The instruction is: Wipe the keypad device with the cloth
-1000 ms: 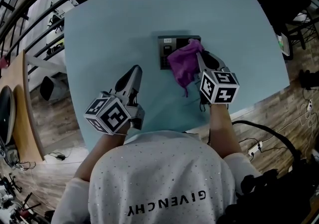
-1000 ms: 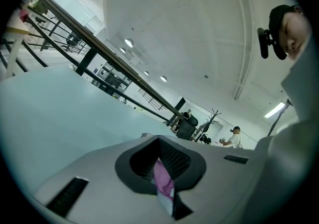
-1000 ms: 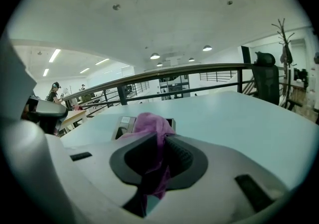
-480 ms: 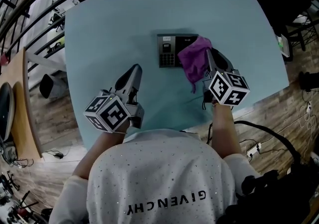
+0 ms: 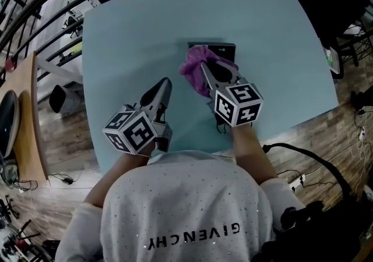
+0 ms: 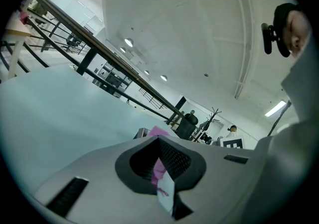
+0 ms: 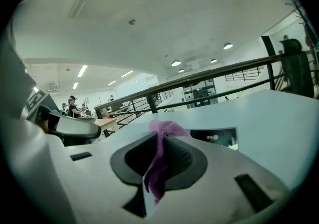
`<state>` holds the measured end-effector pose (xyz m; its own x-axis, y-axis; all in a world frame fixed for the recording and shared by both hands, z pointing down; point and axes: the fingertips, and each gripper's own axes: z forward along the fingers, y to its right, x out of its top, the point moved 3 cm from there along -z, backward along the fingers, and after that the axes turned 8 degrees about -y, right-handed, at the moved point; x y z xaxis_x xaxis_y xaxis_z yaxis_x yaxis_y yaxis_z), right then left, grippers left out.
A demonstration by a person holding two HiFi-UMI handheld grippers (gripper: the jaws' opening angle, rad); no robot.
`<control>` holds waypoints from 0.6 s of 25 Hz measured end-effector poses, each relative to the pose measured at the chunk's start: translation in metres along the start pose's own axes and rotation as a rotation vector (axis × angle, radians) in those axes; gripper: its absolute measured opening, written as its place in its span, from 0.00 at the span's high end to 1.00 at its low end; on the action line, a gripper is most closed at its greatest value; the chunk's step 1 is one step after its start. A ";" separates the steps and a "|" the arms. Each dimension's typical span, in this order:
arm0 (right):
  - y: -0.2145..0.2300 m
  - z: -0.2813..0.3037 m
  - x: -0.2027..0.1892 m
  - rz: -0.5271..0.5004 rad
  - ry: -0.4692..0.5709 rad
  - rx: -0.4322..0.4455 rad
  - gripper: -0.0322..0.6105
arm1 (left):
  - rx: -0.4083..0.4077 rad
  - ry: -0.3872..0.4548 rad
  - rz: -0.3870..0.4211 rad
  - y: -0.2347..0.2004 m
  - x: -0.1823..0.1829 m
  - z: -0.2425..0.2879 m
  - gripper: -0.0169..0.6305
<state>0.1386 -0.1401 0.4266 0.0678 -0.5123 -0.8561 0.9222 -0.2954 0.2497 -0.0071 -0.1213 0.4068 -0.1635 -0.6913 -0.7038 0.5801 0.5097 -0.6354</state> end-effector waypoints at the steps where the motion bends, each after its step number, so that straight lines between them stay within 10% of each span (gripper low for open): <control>1: -0.006 0.007 -0.007 -0.004 -0.027 0.015 0.87 | 0.000 -0.003 0.000 0.000 -0.001 -0.002 0.97; 15: 0.014 0.022 -0.040 0.155 -0.102 -0.021 0.87 | -0.015 -0.036 -0.010 0.002 -0.015 -0.005 0.97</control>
<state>0.1401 -0.1420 0.4741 0.1715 -0.6296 -0.7578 0.9114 -0.1906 0.3646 -0.0075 -0.1072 0.4148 -0.1398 -0.7143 -0.6857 0.5668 0.5101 -0.6469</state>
